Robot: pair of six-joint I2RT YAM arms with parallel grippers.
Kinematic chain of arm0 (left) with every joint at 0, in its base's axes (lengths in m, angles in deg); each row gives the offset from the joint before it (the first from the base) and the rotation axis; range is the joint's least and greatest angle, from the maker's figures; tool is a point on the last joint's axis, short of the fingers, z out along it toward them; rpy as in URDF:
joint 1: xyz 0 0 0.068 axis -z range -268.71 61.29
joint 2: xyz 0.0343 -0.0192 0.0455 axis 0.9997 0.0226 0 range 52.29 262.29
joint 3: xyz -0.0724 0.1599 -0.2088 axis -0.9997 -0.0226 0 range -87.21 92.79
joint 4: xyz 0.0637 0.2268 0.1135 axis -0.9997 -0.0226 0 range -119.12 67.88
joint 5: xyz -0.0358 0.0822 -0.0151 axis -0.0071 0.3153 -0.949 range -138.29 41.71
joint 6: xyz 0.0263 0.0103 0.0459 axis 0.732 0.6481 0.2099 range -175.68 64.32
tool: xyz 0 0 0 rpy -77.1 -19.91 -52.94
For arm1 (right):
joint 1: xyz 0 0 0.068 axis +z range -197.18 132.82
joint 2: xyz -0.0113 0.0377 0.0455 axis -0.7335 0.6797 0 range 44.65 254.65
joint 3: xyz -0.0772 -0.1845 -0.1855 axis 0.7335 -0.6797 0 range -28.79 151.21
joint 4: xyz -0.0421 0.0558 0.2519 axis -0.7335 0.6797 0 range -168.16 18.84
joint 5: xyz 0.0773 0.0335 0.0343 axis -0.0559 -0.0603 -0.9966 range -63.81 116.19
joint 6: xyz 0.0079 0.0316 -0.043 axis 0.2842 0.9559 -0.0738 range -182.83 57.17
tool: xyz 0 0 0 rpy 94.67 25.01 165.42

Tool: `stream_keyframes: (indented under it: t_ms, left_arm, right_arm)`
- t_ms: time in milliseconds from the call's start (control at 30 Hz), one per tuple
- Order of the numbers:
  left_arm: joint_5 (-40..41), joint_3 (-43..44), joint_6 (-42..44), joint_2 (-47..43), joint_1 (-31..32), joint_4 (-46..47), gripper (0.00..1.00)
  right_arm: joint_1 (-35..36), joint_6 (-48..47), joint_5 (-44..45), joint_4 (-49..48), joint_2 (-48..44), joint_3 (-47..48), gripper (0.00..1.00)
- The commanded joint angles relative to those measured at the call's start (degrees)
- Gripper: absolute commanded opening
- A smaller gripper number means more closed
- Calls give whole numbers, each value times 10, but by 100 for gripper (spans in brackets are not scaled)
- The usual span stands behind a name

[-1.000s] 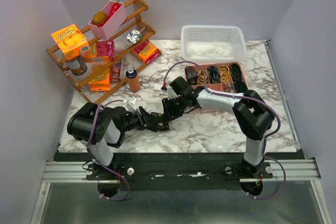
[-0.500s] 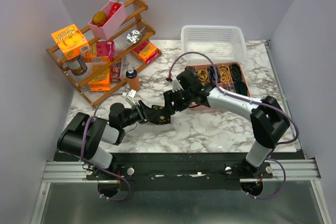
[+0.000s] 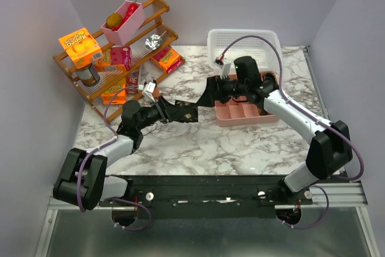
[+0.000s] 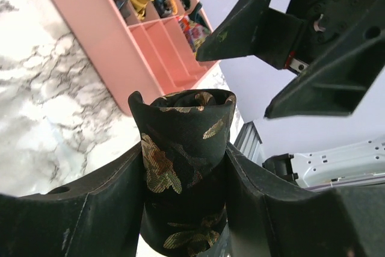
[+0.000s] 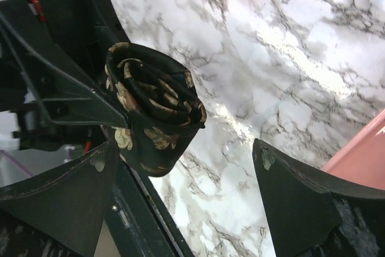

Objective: Roll the ties

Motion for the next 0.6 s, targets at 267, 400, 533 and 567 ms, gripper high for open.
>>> stream_keyframes:
  t_ms: [267,400,533,567]
  left_arm:
    - [0,47,-31,-28,2,1,59]
    - [4,54,-37,-37,2,7,59]
    - [1,57,-51,-40,3,22,59]
    - [0,58,-55,-41,3,25,59]
  right_arm:
    - [-37,64,-263,-152,-34,-49,100]
    - [-37,71,-249,-160,-32,-63,100]
    - [-37,107,-248,-190,-26,-75,100]
    - [-37,115,-247,-214,-25,-80,100]
